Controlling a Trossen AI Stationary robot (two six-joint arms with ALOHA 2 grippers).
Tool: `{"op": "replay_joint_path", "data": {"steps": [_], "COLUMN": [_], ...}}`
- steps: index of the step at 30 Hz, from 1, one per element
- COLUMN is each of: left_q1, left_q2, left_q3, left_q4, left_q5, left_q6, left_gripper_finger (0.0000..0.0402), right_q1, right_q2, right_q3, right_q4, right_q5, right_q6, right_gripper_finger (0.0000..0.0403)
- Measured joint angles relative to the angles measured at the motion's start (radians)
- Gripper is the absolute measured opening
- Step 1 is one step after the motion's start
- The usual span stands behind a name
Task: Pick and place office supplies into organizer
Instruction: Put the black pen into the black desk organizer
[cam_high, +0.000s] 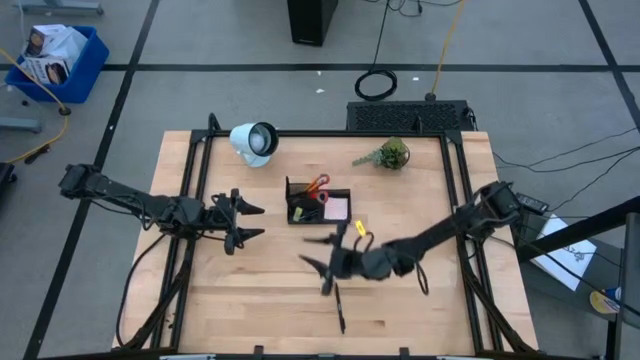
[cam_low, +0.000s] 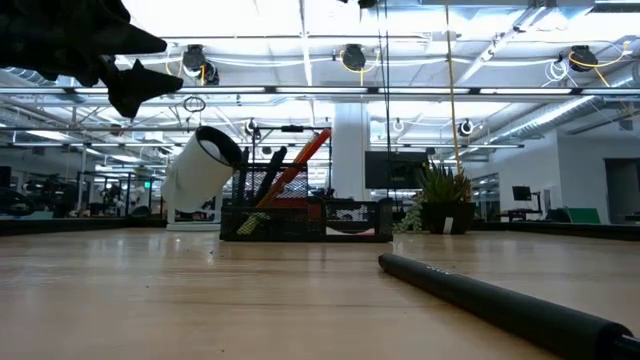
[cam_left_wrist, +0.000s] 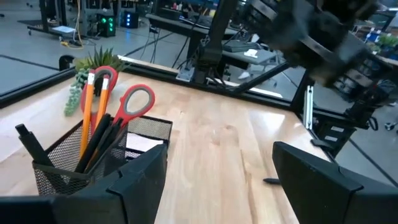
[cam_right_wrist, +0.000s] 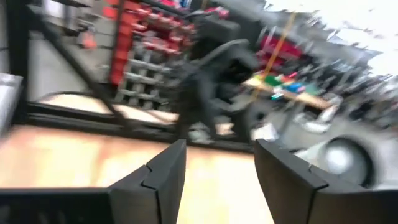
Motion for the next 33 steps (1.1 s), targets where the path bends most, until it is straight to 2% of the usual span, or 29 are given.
{"op": "replay_joint_path", "data": {"steps": [5, 8, 11, 14, 16, 18, 22, 25, 28, 31, 33], "left_q1": [0.007, 0.004, -0.013, -0.023, -0.024, -0.024, -0.026, -0.021, -0.002, 0.015, 0.022], "left_q2": [0.000, -0.021, -0.070, -0.119, -0.152, -0.187, -0.238, -0.270, -0.294, -0.304, -0.310], "left_q3": [0.000, 0.000, 0.002, 0.002, 0.002, -0.002, 0.001, 0.001, 0.001, 0.001, 0.001], "left_q4": [-0.008, 0.030, 0.101, 0.018, -0.092, -0.157, -0.154, -0.182, -0.189, -0.206, -0.241], "left_q5": [-0.005, 0.062, 0.165, 0.170, 0.164, 0.160, 0.177, 0.165, 0.116, 0.106, 0.105], "left_q6": [0.025, 0.012, 0.091, 0.113, 0.124, 0.122, 0.192, 0.275, 0.282, 0.273, 0.269], "left_gripper_finger": [0.0294, 0.0294, 0.0294, 0.0294, 0.0294, 0.0294, 0.0294, 0.0294, 0.0294, 0.0294, 0.0294], "right_q1": [0.078, 0.107, 0.127, 0.138, 0.142, 0.143, 0.145, 0.144, 0.143, 0.152, 0.170], "right_q2": [0.000, 0.001, 0.000, 0.000, 0.000, 0.000, 0.015, 0.017, 0.017, 0.017, 0.017], "right_q3": [0.000, -0.002, -0.014, -0.039, -0.058, -0.080, -0.138, -0.180, -0.206, -0.190, -0.161], "right_q4": [-0.105, -0.117, -0.109, -0.112, -0.108, -0.104, -0.009, 0.064, 0.086, 0.044, -0.045], "right_q5": [0.004, 0.025, 0.024, 0.017, -0.060, -0.161, -0.315, -0.323, -0.317, -0.309, -0.254], "right_q6": [0.152, 0.203, 0.222, 0.366, 0.509, 0.568, 0.700, 0.818, 0.907, 1.007, 1.067], "right_gripper_finger": [0.0171, 0.0169, 0.0169, 0.0169, 0.0169, 0.0170, 0.0170, 0.0171, 0.0169, 0.0167, 0.0166]}}
